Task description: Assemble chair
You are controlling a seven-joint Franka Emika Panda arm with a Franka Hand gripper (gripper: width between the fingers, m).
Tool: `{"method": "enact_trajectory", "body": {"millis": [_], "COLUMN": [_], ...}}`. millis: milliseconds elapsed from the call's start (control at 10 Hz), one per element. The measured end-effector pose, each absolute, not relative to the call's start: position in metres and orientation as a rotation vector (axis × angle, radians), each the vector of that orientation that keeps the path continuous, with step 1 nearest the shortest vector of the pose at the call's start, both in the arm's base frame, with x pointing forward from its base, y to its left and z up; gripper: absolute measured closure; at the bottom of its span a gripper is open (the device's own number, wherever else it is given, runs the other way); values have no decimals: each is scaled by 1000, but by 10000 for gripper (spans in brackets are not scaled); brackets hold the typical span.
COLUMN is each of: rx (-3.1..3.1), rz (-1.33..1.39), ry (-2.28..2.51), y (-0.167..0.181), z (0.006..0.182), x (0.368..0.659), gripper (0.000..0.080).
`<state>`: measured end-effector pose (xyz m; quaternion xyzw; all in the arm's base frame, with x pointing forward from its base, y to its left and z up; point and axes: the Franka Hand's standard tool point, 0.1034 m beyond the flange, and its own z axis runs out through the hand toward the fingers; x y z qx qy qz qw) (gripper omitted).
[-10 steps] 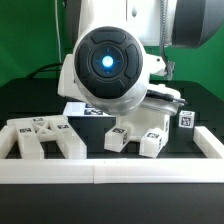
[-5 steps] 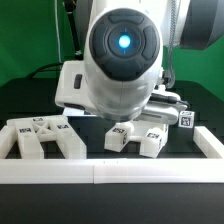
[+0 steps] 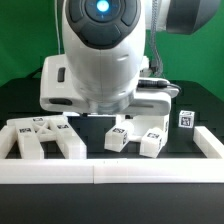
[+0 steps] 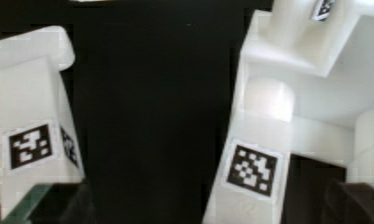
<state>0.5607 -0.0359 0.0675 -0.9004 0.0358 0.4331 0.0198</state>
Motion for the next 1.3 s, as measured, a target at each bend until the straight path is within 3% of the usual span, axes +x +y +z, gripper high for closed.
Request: {"method": "enact_trajectory", "body": {"millis": [300,400,900,1100,1300], "rx": [-2847,-2931,-3072,-3124,-3134], "rz": [1238,1036,490,231,171], "ry": [113,81,29,29,18], "y": [-37,-38,-53,-55,-58], "z": [63,60,82,82,80], "x": [573,594,613,621,620], "gripper": [150,150,150,150,150]}}
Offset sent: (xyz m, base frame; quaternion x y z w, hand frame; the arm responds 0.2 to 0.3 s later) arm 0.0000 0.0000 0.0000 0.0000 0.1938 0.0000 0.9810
